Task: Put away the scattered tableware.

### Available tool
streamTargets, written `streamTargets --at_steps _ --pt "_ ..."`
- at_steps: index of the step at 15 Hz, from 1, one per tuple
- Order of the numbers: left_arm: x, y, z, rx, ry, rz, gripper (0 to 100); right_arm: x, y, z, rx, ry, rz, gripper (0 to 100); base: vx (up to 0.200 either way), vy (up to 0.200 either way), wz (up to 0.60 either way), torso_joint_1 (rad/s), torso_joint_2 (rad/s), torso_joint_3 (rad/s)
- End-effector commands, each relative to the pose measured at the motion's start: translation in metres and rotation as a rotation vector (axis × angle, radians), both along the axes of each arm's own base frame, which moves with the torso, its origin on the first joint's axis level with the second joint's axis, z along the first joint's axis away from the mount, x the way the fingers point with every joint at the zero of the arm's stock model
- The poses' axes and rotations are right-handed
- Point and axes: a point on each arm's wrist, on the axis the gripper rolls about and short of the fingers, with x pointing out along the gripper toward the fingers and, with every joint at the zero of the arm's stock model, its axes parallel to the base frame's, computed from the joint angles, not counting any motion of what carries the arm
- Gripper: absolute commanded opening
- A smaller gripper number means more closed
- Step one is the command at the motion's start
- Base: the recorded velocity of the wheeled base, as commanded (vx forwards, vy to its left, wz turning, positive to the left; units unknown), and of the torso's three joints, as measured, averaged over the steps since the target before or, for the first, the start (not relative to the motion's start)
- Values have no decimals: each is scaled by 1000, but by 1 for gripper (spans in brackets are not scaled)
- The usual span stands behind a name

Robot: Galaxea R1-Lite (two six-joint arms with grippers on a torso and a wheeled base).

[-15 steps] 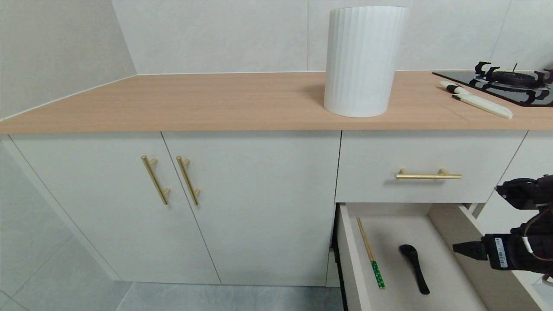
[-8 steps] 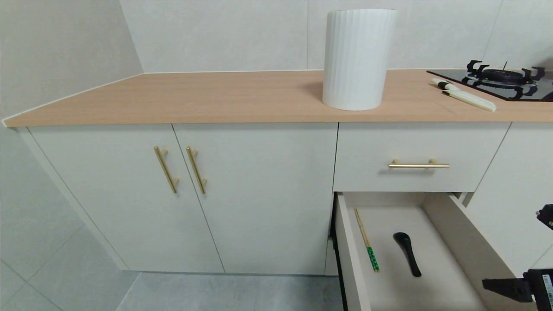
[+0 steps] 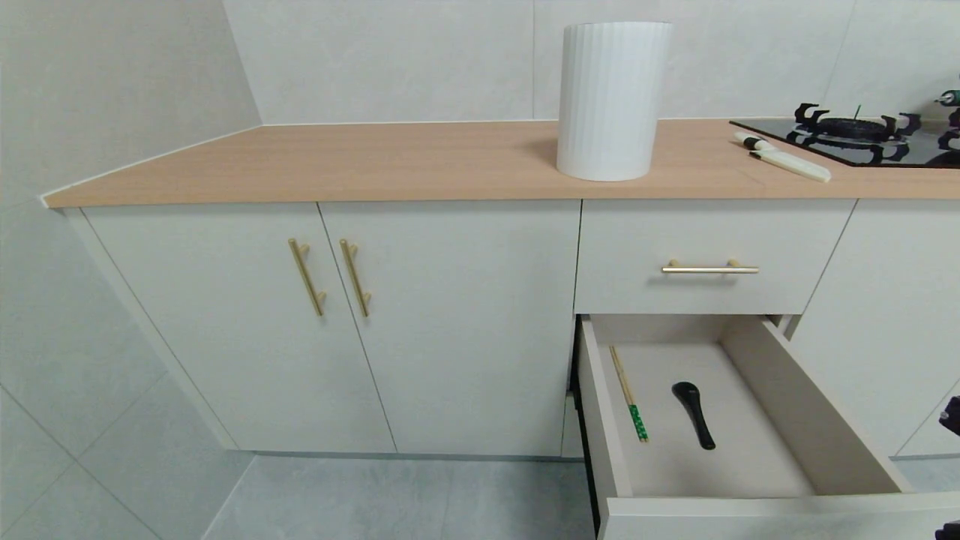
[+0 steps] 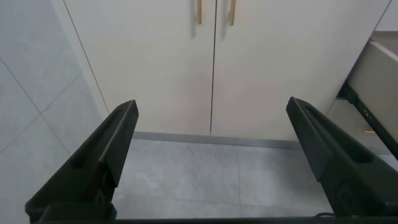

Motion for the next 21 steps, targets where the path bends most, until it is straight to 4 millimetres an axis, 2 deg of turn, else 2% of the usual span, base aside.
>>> streamTargets --at_steps 1,3,6,9,17,21 --pt "0 0 0 0 1 1 100 17 4 -16 -12 131 16 100 0 0 0 0 0 0" --pt "0 0 0 0 -1 1 100 28 15 -30 -33 223 66 100 0 0 0 0 0 0" --pt "0 0 0 0 1 1 100 40 34 -38 -31 224 107 100 0 0 0 0 0 0" --pt "0 0 0 0 1 1 100 55 58 -49 -93 204 58 100 0 0 0 0 0 0" --pt "0 0 0 0 1 1 100 80 68 -57 -102 204 7 100 0 0 0 0 0 0" --pt "0 0 0 0 -1 1 100 106 69 -64 -142 162 -60 100 0 0 0 0 0 0"
